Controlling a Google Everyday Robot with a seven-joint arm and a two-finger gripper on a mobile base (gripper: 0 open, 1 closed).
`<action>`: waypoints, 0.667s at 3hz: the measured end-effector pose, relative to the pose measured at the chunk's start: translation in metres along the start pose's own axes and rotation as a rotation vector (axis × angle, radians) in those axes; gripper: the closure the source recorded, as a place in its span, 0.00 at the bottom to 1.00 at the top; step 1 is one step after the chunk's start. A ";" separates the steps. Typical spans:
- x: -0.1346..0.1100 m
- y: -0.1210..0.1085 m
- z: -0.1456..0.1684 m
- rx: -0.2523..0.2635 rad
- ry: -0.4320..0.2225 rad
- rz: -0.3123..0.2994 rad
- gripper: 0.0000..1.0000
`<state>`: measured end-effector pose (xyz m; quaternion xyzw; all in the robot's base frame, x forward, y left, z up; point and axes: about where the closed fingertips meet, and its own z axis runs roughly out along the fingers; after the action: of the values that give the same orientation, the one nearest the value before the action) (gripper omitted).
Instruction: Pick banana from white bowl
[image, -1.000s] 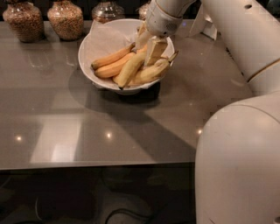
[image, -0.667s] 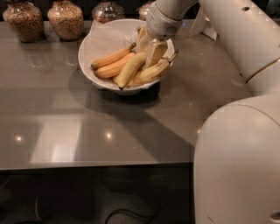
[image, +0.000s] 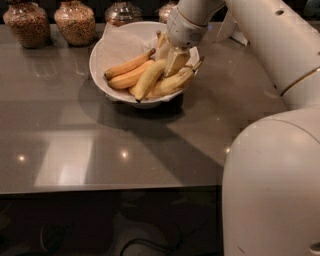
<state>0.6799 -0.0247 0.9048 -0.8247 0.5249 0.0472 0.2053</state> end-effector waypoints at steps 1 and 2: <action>-0.001 0.003 0.004 -0.006 -0.011 -0.003 0.86; -0.006 0.004 0.003 -0.003 -0.021 -0.014 1.00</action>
Offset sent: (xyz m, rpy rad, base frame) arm -0.0170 0.0022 0.0044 0.0145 0.0158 0.0385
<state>0.6746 -0.0199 0.9025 -0.8280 0.5170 0.0551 0.2099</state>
